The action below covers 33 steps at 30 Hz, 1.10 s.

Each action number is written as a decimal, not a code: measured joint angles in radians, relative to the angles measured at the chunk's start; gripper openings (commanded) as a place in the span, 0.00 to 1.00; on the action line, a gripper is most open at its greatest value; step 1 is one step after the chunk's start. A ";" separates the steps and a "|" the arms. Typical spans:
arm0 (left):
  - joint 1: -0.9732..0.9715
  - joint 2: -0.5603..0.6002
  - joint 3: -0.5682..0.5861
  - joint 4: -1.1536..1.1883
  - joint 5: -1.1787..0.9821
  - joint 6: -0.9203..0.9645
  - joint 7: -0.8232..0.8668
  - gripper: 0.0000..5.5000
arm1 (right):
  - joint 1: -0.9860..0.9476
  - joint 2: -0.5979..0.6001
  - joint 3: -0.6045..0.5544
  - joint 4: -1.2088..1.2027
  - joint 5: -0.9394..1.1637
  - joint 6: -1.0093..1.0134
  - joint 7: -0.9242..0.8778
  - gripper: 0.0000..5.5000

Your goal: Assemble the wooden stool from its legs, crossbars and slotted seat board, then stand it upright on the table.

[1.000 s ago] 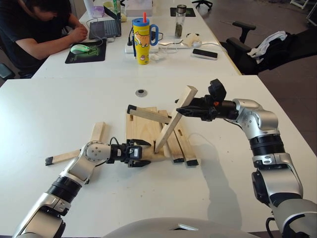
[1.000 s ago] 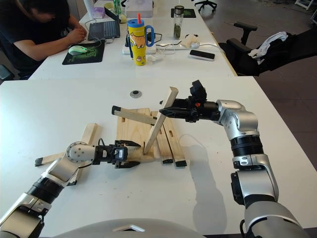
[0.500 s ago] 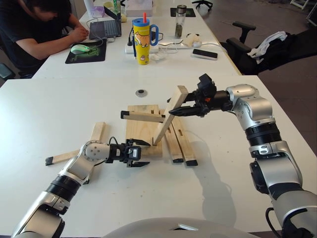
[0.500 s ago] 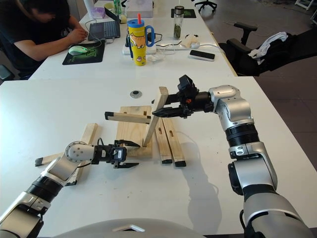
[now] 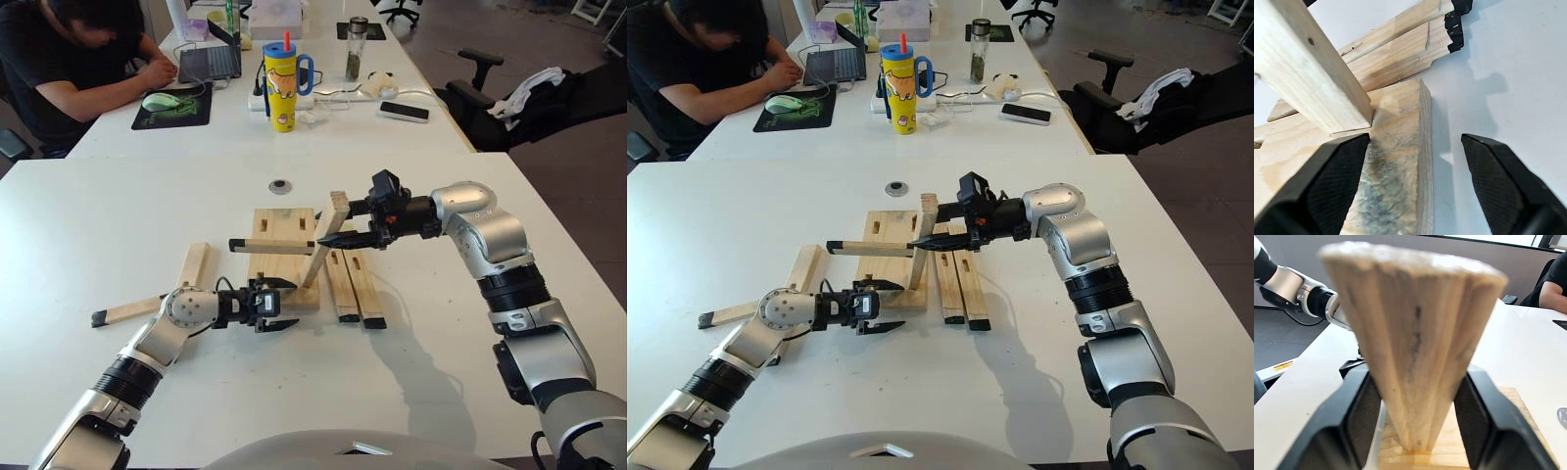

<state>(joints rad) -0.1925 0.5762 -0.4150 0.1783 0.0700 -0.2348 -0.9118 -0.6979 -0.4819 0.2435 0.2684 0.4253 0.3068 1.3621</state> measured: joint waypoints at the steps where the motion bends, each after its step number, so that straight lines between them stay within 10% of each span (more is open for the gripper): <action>1: -0.001 -0.007 0.001 0.004 0.002 0.011 0.014 0.63 | -0.004 0.002 0.001 0.018 -0.002 -0.008 -0.003 0.38; 10: -0.001 -0.051 -0.003 0.010 0.008 0.076 0.062 0.63 | 0.012 0.003 -0.001 0.049 -0.002 -0.044 -0.006 0.38; 17: -0.031 -0.077 -0.003 0.032 0.008 0.109 0.084 0.63 | 0.069 0.015 -0.005 0.087 -0.019 0.008 -0.029 0.58; 26: -0.051 -0.116 -0.002 0.059 0.021 0.173 0.204 0.63 | 0.108 -0.057 -0.061 0.050 -0.082 -0.016 -0.052 0.58; 33: -0.049 -0.142 0.004 0.052 0.021 0.237 0.277 0.63 | 0.090 -0.052 -0.264 0.046 0.036 0.055 -0.193 0.38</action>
<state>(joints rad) -0.2415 0.4341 -0.4112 0.2303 0.0914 0.0021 -0.6345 -0.6081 -0.5337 -0.0209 0.3139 0.4615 0.3620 1.1689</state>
